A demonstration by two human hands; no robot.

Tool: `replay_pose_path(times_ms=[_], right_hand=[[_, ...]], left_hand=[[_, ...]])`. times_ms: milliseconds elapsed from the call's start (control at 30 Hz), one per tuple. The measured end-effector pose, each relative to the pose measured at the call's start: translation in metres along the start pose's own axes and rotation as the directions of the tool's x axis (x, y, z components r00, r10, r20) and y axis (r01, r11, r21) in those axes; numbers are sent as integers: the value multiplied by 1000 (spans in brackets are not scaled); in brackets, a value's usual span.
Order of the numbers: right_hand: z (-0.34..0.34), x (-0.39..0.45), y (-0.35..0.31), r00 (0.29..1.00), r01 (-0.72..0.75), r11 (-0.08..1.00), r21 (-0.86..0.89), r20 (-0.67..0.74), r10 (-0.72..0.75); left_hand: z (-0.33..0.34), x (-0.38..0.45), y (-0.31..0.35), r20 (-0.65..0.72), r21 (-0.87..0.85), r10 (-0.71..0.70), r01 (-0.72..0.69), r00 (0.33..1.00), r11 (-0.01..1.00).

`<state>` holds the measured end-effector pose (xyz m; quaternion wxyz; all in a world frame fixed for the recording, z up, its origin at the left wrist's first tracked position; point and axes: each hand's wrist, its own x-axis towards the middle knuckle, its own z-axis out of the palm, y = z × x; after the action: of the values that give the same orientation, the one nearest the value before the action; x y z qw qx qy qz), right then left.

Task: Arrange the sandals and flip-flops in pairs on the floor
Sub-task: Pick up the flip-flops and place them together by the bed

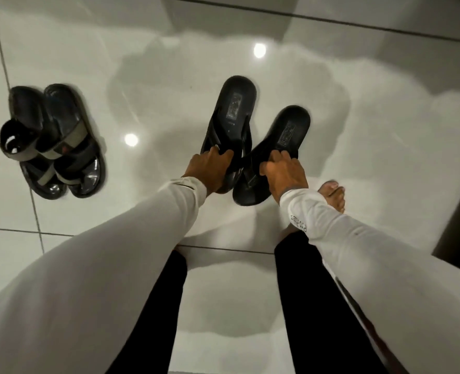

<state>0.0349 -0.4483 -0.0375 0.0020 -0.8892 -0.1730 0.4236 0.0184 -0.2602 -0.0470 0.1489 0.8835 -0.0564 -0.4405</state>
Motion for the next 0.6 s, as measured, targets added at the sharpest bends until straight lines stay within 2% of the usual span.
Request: replay_pose_path(times_ms=[200,267,333,400,467,600], right_hand=[[-12,7,53,988,-107,989,106,126,93],[-12,4,65,970,-133,978,159,222,96],[-12,-4,76,930,-181,935,305,362,63],[-9,-14,83,890,-210,909,361,456,24],[2,-21,83,902,-183,925,332,432,23],[11,-30,85,965,-206,912,355,229,128]], left_hand=[[-3,36,65,-38,-7,31,-31,999,999],[-6,44,81,-46,14,44,-44,998,999],[-7,51,95,-44,52,44,-42,998,998],[-11,56,104,-33,88,24,-21,999,996],[-13,60,106,-33,108,-18,22,999,994],[-20,64,110,-32,175,-40,45,999,983]])
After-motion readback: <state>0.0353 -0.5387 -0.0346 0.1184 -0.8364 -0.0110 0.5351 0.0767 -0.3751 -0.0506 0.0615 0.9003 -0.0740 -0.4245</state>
